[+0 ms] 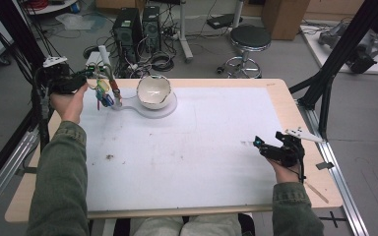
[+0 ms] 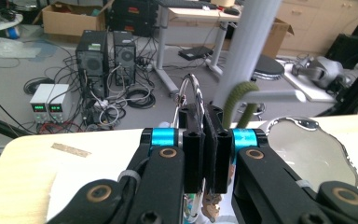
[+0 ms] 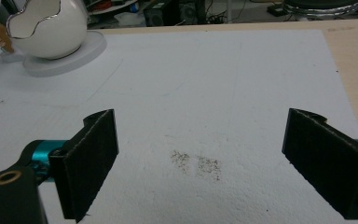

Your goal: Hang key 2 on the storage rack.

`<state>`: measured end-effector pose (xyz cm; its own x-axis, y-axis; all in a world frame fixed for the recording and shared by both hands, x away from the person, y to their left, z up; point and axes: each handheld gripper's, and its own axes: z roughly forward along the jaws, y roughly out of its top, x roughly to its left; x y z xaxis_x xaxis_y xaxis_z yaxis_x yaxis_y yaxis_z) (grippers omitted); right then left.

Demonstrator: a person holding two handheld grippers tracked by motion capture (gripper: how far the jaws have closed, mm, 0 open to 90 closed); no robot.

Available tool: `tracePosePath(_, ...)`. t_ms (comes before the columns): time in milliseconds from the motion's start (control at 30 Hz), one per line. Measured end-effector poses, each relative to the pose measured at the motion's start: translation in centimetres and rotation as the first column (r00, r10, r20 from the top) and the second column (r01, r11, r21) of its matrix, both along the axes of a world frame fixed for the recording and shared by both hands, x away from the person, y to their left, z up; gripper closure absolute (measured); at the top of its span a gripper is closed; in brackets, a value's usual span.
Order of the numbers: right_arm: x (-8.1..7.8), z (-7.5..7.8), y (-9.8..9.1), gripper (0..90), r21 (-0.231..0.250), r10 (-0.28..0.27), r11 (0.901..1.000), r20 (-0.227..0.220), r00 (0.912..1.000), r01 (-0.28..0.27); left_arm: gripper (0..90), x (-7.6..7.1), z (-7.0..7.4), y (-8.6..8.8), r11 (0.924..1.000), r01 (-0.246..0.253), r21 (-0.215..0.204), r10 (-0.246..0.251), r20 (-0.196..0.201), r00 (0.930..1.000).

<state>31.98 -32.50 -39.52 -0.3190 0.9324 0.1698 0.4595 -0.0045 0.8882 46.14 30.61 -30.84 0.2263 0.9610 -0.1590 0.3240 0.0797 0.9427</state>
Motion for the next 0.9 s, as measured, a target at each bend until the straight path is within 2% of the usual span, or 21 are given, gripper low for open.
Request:
tracePosePath(133, 0.0, 0.0, 0.0, 9.6, 0.002, -0.001, 1.0, -0.002, 1.0, 0.001, 86.7, 0.2, -0.2, -0.3, 0.9997, 0.025, 0.002, -0.025, -0.01, 0.9996)
tracePosePath(233, 0.0, -0.1, 0.0, 9.6, 0.003, 0.0, 1.0, -0.004, 1.0, 0.0, 86.7, 0.3, -0.5, -0.5, 0.9988, 0.047, 0.008, -0.047, -0.035, 0.9983)
tracePosePath(467, 0.0, -0.1, 0.0, 9.6, 0.007, -0.002, 1.0, -0.01, 0.9999, 0.002, 86.6, 0.9, -1.4, -1.1, 0.9944, 0.106, 0.009, -0.104, -0.097, 0.9898)
tracePosePath(667, 0.1, -0.1, -0.1, 9.6, 0.007, -0.003, 1.0, -0.009, 1.0, 0.004, 86.1, 1.1, -1.8, -1.2, 0.9936, 0.113, -0.002, -0.112, -0.135, 0.9844)
tracePosePath(767, 0.1, -0.2, -0.2, 9.6, 0.009, -0.004, 1.0, -0.008, 1.0, 0.004, 85.0, 1.1, -1.9, -1.3, 0.9946, 0.104, 0.001, -0.102, -0.147, 0.9839)
tracePosePath(800, 0.1, -0.2, -0.2, 9.6, 0.01, -0.006, 0.9999, -0.008, 1.0, 0.006, 82.5, 1.1, -1.8, -1.2, 0.9942, 0.107, -0.009, -0.107, -0.141, 0.9842)
tracePosePath(900, 0.0, -0.1, -0.2, 9.6, 0.01, -0.005, 0.9999, -0.008, 1.0, 0.005, 63.1, 1.0, -1.6, -1.1, 0.9945, 0.091, -0.051, -0.097, -0.135, 0.986)
